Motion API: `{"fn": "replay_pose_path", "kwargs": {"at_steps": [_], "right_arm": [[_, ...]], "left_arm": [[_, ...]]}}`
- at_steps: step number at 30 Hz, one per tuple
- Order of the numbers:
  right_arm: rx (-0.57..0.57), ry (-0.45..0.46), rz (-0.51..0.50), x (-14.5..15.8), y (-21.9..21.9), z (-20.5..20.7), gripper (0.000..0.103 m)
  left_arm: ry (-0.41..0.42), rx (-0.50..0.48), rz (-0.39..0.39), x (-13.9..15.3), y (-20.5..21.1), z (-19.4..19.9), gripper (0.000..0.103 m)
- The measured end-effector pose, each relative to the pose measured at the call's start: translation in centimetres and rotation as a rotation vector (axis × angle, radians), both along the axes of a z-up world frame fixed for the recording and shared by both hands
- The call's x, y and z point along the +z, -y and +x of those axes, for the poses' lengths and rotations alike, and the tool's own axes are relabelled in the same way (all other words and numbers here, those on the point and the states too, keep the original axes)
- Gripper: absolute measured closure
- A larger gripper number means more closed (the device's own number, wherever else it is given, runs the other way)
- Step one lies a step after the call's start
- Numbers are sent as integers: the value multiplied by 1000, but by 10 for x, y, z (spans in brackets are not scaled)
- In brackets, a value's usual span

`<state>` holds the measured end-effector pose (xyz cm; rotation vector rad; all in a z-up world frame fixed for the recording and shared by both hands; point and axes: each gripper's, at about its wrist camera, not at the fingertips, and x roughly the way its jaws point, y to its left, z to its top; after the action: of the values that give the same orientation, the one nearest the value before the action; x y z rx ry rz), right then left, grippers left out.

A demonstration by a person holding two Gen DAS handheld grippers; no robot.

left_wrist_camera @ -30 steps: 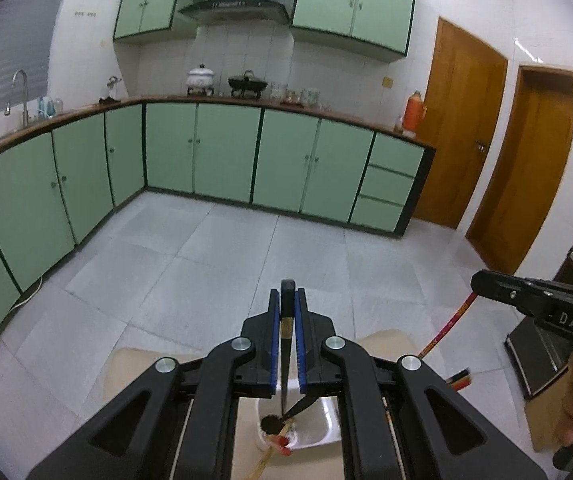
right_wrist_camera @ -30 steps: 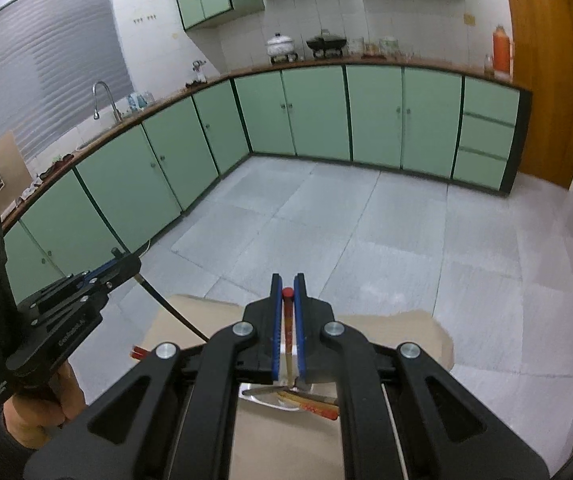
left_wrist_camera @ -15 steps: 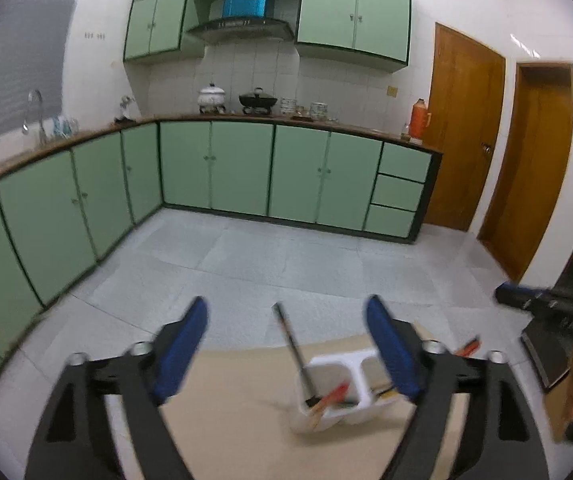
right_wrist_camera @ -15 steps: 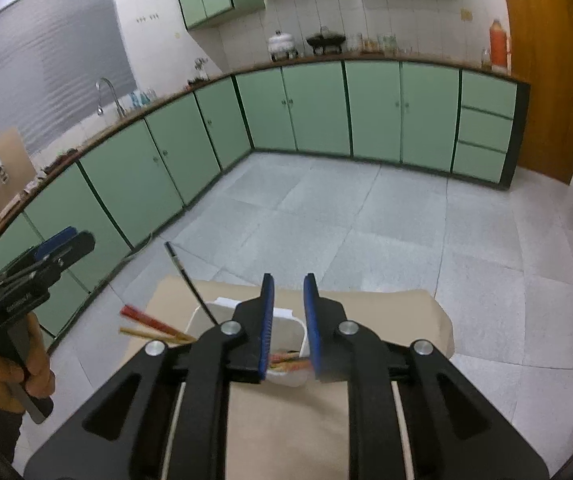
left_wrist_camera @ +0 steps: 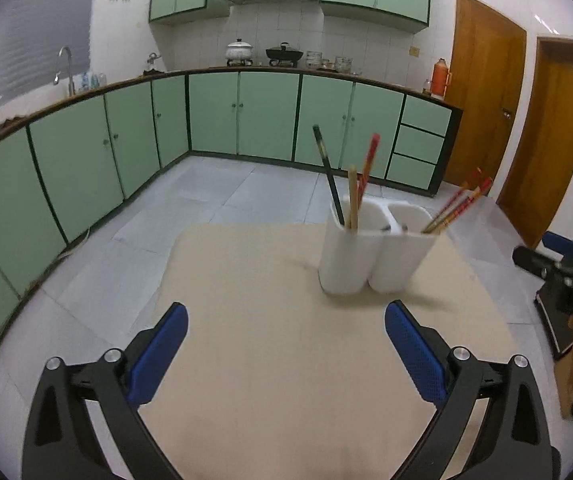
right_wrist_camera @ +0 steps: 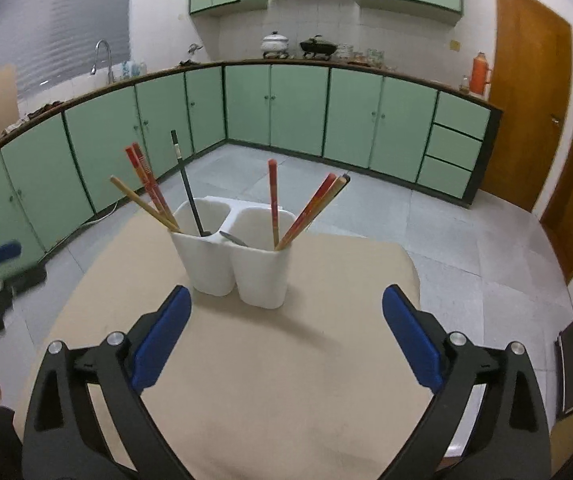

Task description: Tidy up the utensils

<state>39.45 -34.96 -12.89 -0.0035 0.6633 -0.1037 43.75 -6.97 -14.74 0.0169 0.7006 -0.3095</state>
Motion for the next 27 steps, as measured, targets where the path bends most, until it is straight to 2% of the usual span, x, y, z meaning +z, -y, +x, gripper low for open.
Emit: {"fn": "replay_pose_path", "kwargs": {"at_steps": [3, 6, 12, 14, 17, 23, 27], "right_arm": [[-68, 38, 25, 1, -9, -25, 7], [-114, 90, 18, 12, -22, -55, 6], [-87, 127, 47, 35, -39, -120, 6], [-63, 158, 37, 44, -46, -154, 6], [-92, 190, 26, 53, -52, -197, 6], [-129, 177, 14, 64, -67, -268, 6], [-150, 156, 27, 67, -74, -310, 6]], "left_arm": [[-17, 22, -18, -1, -8, -19, 6], [25, 30, -7, 12, -16, -49, 6], [122, 37, 24, 47, -27, -114, 6], [137, 37, 12, 59, -33, -140, 6], [141, 35, -17, 72, -41, -174, 6], [160, 57, -42, 90, -58, -235, 6], [191, 98, -12, 98, -67, -284, 6]]}}
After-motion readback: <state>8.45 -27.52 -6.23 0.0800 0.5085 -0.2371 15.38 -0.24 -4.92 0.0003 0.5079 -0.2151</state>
